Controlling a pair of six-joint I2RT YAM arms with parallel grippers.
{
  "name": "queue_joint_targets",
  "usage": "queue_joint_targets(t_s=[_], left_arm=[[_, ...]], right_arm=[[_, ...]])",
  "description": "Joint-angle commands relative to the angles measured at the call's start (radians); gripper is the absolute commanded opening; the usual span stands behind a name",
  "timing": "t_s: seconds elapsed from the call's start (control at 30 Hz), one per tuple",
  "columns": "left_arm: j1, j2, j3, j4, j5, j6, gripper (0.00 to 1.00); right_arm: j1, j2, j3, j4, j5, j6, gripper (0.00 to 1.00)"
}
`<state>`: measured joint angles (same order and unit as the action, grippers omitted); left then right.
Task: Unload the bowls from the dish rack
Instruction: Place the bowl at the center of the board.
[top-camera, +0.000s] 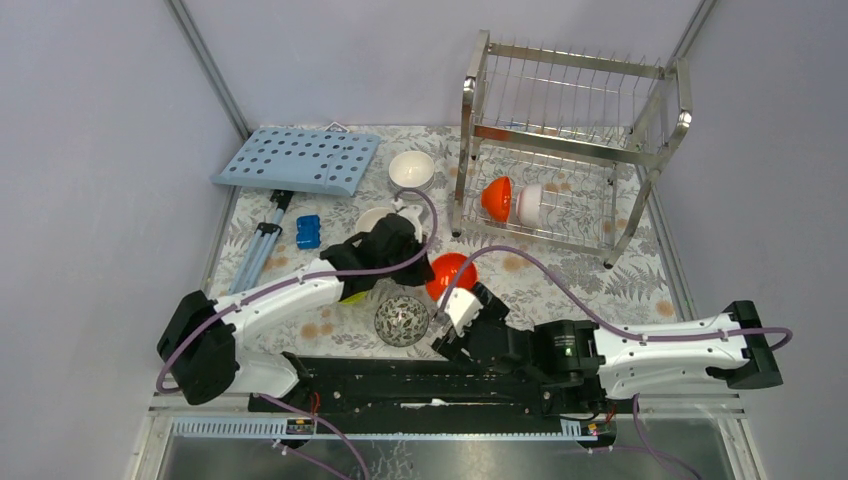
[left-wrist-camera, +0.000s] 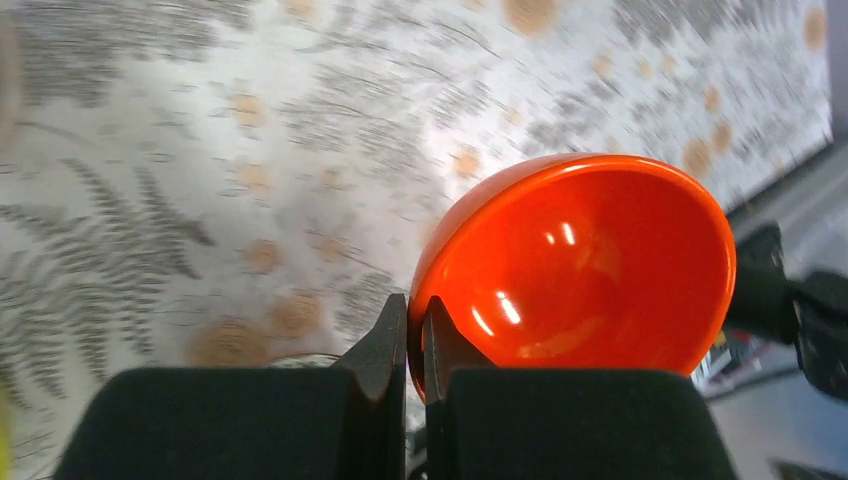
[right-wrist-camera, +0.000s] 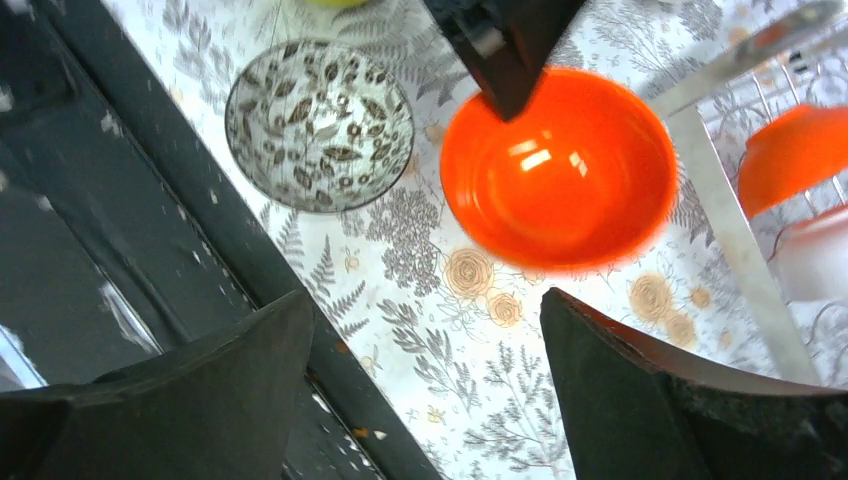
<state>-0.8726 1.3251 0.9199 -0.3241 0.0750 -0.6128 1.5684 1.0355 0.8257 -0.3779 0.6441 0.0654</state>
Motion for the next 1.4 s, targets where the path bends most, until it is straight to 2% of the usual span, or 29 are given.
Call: queue_joint_targets(t_s=[0.0,0.13,0.23,0.3,0.47,0.57,0.7,0.9,1.17,1.23,1.3,1.37], left_arm=[[0.094,0.009,-0.021,0.085,-0.071,-0.042,0.00],[0.150,0.074,0.001,0.091,-0.145,-0.058,0.00],[0.177,0.134,0.026,0.095,-0.166,-0.059,0.00],[0.183,0.178,0.057,0.086,-0.178,-0.054,0.00],[0.184,0.263,0.102,0.078,-0.203,-0.056,0.00],[0.184,0.295,0.113,0.082,-0.204,-0.059,0.00],[0.183,0.322,0.129,0.060,-0.210,-0.063,0.01],[0.181,0.315,0.126,0.060,-0.196,-0.070,0.30],[0.162,0.244,0.139,0.043,-0.178,-0.072,0.59],[0.153,0.205,0.150,0.024,-0.172,-0.068,0.65],[0.150,0.157,0.150,0.015,-0.161,-0.065,0.68],[0.149,0.096,0.134,0.022,-0.135,-0.065,0.74]], right_arm=[[0.004,-0.069,0.000,0.050,0.160,0.236,0.90],[0.002,-0.099,-0.029,0.054,0.318,0.440,0.90],[0.001,-0.088,-0.010,-0.076,0.430,0.653,0.90],[0.002,-0.078,0.005,-0.220,0.475,0.801,0.90],[0.003,-0.101,0.010,-0.441,0.497,1.062,0.90],[0.002,-0.157,-0.019,-0.480,0.492,1.148,0.90],[0.003,-0.227,-0.071,-0.440,0.480,1.150,0.89],[0.002,-0.264,-0.072,-0.481,0.494,1.222,0.91],[-0.012,-0.221,0.022,-0.399,0.550,1.042,0.91],[-0.085,-0.186,0.055,-0.346,0.516,0.935,0.90],[-0.251,-0.176,0.052,-0.218,0.360,0.781,0.90],[-0.470,-0.181,0.016,-0.107,0.176,0.690,0.89]])
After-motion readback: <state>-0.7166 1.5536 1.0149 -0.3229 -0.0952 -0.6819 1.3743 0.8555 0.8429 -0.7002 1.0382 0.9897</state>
